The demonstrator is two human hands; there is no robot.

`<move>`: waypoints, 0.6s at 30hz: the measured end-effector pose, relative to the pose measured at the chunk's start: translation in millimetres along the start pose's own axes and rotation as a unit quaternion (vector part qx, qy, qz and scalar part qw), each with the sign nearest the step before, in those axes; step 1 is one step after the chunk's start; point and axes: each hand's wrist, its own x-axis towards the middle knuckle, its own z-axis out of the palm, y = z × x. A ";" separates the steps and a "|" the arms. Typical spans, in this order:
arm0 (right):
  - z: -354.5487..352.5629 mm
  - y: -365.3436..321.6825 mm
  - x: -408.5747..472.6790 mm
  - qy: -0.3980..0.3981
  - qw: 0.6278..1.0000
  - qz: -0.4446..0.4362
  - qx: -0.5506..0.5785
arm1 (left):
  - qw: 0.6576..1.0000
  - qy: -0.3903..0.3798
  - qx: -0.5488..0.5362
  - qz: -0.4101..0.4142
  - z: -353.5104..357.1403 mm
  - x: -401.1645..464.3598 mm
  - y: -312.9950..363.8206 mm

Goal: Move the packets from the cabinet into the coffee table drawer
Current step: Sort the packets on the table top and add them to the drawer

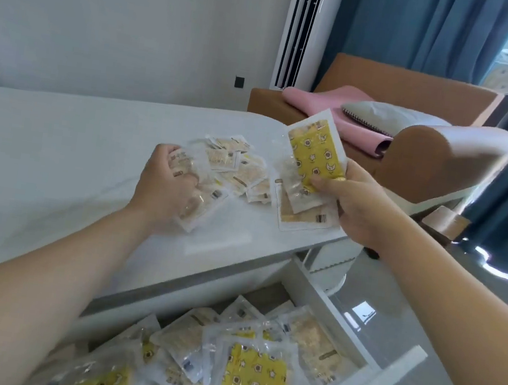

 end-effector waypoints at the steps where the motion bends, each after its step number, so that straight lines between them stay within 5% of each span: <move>1: -6.6 9.7 -16.6 -0.023 0.999 0.025 -0.004 | 1.000 -0.006 -0.013 0.017 -1.0 -15.1 9.9; 6: -47.1 65.0 -76.2 -0.090 0.981 0.168 -0.035 | 0.987 -0.138 -0.004 0.084 -13.5 -103.3 33.1; 12: -52.4 96.1 -88.7 -0.081 0.936 0.244 -0.239 | 0.952 -0.270 0.145 0.008 14.8 -176.3 -8.1; 18: -36.3 106.3 -87.6 -0.107 0.759 0.173 -0.619 | 0.917 -0.292 0.202 -0.179 50.6 -192.6 -46.6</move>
